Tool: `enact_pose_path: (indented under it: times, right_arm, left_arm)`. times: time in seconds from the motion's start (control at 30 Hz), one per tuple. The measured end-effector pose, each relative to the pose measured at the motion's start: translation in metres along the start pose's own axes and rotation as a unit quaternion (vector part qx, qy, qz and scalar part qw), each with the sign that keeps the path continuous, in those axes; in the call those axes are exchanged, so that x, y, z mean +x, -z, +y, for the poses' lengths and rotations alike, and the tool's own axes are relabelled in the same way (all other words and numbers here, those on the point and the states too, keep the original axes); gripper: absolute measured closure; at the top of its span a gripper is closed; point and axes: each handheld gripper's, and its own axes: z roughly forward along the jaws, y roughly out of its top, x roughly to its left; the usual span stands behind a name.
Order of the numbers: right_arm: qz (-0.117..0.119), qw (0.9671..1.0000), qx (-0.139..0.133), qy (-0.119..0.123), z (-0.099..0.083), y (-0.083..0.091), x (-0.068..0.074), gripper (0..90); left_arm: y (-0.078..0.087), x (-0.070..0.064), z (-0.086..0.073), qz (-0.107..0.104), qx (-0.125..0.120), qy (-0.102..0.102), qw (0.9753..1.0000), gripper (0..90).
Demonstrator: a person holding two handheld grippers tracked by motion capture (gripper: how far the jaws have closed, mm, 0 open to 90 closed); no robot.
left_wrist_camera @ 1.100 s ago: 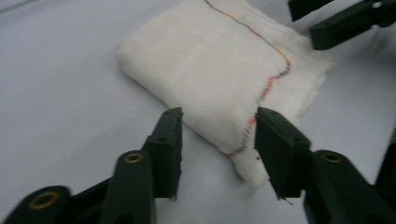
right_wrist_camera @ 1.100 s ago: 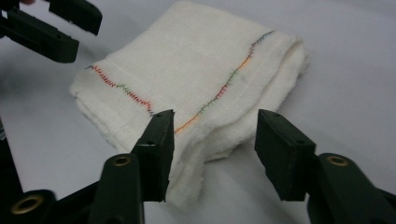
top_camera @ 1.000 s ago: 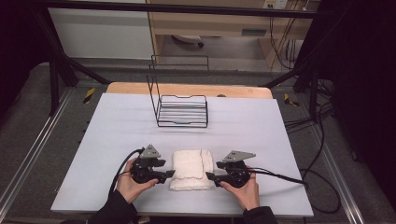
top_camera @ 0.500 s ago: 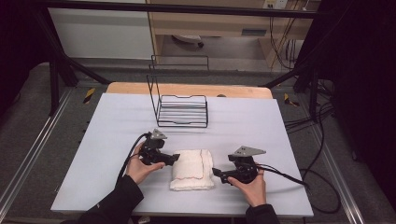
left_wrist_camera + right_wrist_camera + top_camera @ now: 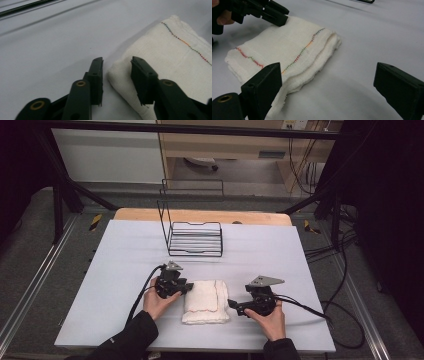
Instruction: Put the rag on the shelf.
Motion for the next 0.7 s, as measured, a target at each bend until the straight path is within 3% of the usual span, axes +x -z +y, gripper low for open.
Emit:
enact_pose_path:
  times: [0.43, 0.7]
  right_arm:
    - [-0.007, 0.9999, -0.013, -0.006, 0.015, -0.009, -0.006, 2.8]
    - [-0.022, 0.9997, -0.01, -0.004, 0.031, -0.031, -0.008, 10.3]
  left_arm:
    - [-0.002, -0.003, -0.001, -0.002, -0.001, -0.008, 1.0, 75.0]
    - [-0.002, -0.004, -0.002, -0.001, -0.002, -0.017, 0.9999, 75.6]
